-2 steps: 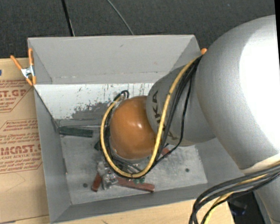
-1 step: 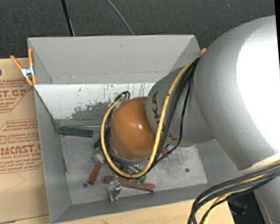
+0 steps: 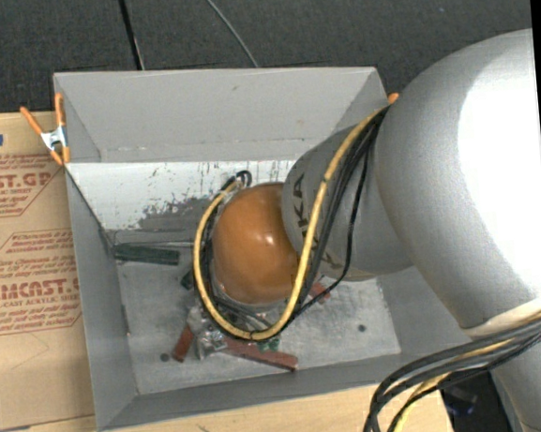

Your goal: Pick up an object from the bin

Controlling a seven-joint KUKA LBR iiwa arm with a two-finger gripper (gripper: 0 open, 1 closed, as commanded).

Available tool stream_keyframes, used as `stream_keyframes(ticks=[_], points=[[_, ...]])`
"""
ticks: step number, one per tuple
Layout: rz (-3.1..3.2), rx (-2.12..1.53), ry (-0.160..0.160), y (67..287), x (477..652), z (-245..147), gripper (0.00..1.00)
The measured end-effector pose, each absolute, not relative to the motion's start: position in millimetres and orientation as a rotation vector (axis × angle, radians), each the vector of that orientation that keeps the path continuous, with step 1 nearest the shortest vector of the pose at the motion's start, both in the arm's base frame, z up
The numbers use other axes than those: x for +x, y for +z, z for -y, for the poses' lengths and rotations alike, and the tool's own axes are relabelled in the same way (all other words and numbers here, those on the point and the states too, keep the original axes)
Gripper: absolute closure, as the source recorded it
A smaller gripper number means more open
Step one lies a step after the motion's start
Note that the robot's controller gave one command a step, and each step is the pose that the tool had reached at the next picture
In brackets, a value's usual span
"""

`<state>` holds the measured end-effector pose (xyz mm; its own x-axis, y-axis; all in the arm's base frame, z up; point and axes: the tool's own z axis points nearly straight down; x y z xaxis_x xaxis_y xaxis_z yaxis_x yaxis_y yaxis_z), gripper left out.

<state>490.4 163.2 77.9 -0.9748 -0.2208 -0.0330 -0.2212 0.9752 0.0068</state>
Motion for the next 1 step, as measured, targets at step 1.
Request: stream_keyframes(ticks=[1], points=[[-3.107, -0.347, 0.009, 73.6, 485.9, -161.4, 0.00]])
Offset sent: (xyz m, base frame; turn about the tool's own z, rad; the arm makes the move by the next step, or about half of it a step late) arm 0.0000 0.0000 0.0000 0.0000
